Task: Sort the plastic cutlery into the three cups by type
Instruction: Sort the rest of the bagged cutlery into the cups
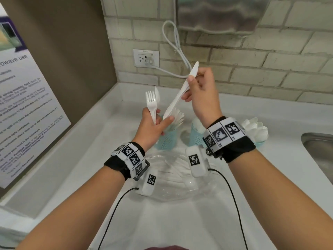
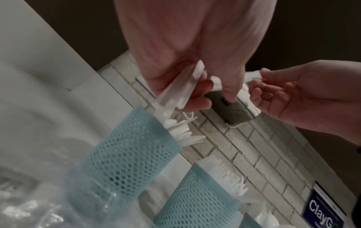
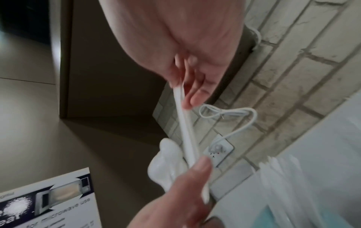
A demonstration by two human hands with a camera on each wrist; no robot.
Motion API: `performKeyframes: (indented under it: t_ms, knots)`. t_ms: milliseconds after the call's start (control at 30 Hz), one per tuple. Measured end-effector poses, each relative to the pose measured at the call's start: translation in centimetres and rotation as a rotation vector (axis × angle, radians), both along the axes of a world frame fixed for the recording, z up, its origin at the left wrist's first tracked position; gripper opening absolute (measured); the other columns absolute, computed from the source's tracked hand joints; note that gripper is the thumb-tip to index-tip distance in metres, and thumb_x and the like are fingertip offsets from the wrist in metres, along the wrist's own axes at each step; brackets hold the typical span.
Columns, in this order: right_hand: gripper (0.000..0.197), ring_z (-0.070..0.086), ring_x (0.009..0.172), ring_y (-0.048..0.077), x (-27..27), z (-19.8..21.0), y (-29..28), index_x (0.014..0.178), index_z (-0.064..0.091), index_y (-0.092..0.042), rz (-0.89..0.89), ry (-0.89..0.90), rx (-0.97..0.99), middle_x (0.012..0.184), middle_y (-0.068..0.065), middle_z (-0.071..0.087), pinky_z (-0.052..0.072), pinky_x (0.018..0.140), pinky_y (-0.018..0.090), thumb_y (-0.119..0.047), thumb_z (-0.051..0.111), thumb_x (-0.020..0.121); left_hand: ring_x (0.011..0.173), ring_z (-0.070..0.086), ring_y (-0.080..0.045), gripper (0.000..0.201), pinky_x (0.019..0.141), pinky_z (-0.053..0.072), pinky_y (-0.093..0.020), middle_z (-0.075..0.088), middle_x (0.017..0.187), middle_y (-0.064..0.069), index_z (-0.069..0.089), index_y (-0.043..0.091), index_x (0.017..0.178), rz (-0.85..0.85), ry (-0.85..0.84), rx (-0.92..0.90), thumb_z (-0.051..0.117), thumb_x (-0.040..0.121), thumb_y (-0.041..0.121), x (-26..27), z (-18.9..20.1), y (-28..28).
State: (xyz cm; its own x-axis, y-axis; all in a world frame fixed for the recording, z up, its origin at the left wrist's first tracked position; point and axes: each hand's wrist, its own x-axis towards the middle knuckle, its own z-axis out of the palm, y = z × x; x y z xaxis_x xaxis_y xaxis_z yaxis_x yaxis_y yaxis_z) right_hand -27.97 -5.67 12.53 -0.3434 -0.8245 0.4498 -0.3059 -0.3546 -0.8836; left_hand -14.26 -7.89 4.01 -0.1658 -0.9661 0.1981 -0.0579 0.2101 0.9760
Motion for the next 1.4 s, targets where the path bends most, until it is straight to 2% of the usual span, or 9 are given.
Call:
performKeyframes:
  t_ms: [200,400,567,733,900,1033,1233,1333,1400]
  knots:
    - [0.007,0.063,0.083,0.025,1.2,-2.9,-2.0,0.101,0.048,-0.014,-0.052,0.229,0.136,0.086,-0.004,0.057,0.053,0.079,0.042,-0.019,0.048,0.095,0.060,0.037,-0.010,0.006,0.059,0.035,-0.027,0.039,0.075,0.004,0.039,0.019,0.103,0.022,0.063,0.004,0.041,0.098,0.017,1.8,-0.6,-0.5]
    - [0.025,0.035,0.117,0.026,0.6,-7.1,-2.1,0.107,0.068,-0.027,-0.157,0.874,0.466,0.126,0.001,0.050,0.022,0.090,0.035,-0.029,0.053,0.088,0.095,0.035,-0.013,0.012,0.073,0.030,-0.004,0.033,0.108,-0.005,0.037,0.007,0.111,0.130,-0.222,-0.215,0.036,0.101,0.012,1.6,-0.5,-0.4]
    - [0.034,0.042,0.108,0.015,0.8,-5.0,-0.4,0.110,0.066,-0.030,-0.049,0.491,0.212,0.115,-0.005,0.057,0.022,0.087,0.029,-0.038,0.038,0.092,0.097,0.038,-0.016,0.017,0.083,0.035,-0.023,0.034,0.106,-0.004,0.039,0.000,0.112,0.200,-0.299,-0.296,0.042,0.098,0.010,0.6,-0.6,-1.0]
    - [0.041,0.055,0.072,0.014,2.3,-4.0,1.4,0.095,0.051,-0.020,0.114,-0.066,0.143,0.088,0.005,0.060,0.050,0.073,0.038,-0.050,0.070,0.076,0.106,0.046,-0.023,0.030,0.087,0.040,-0.029,0.042,0.110,-0.005,0.040,0.001,0.121,0.213,-0.449,-0.367,0.040,0.096,0.018,-1.6,-0.5,-1.1]
    - [0.048,0.058,0.077,0.017,1.4,-4.6,0.8,0.103,0.046,-0.017,0.025,-0.123,0.164,0.099,0.013,0.062,0.051,0.071,0.034,-0.040,0.077,0.073,0.106,0.044,-0.022,0.045,0.093,0.040,-0.033,0.045,0.118,-0.010,0.036,0.005,0.133,0.179,-0.648,-0.470,0.038,0.089,0.011,-4.3,-0.5,0.7]
    - [0.022,0.057,0.079,0.022,-0.4,-5.1,0.5,0.087,0.052,-0.016,0.047,0.032,0.208,0.103,0.026,0.058,0.045,0.069,0.031,-0.034,0.064,0.085,0.096,0.049,-0.018,0.032,0.083,0.044,-0.031,0.045,0.109,-0.007,0.035,0.004,0.120,0.042,-0.435,-0.363,0.048,0.091,0.008,-6.1,-0.7,1.5]
    - [0.023,0.063,0.092,0.028,-4.3,-4.6,0.6,0.100,0.057,-0.006,0.152,0.135,0.342,0.116,0.024,0.056,0.042,0.063,0.020,-0.028,0.053,0.094,0.097,0.056,-0.023,0.032,0.082,0.051,-0.040,0.051,0.113,-0.009,0.033,0.011,0.119,-0.220,-0.300,-0.144,0.053,0.094,0.015,-7.6,0.4,1.3]
    - [0.011,0.060,0.083,0.014,-5.5,-3.2,1.3,0.098,0.053,-0.014,0.161,0.159,0.326,0.108,0.020,0.059,0.041,0.061,0.018,-0.025,0.051,0.096,0.079,0.059,-0.019,0.032,0.070,0.057,-0.035,0.053,0.099,-0.004,0.031,0.016,0.111,-0.284,-0.193,0.035,0.057,0.093,0.017,-8.4,1.4,1.6]
    - [0.011,0.054,0.058,-0.005,-6.3,-2.0,1.9,0.087,0.050,-0.019,0.140,0.168,0.312,0.083,0.006,0.058,0.039,0.052,0.011,-0.022,0.049,0.097,0.070,0.055,-0.013,0.034,0.064,0.055,-0.029,0.049,0.092,-0.001,0.030,0.014,0.106,-0.287,-0.158,0.072,0.060,0.092,0.015,-8.7,1.4,1.5]
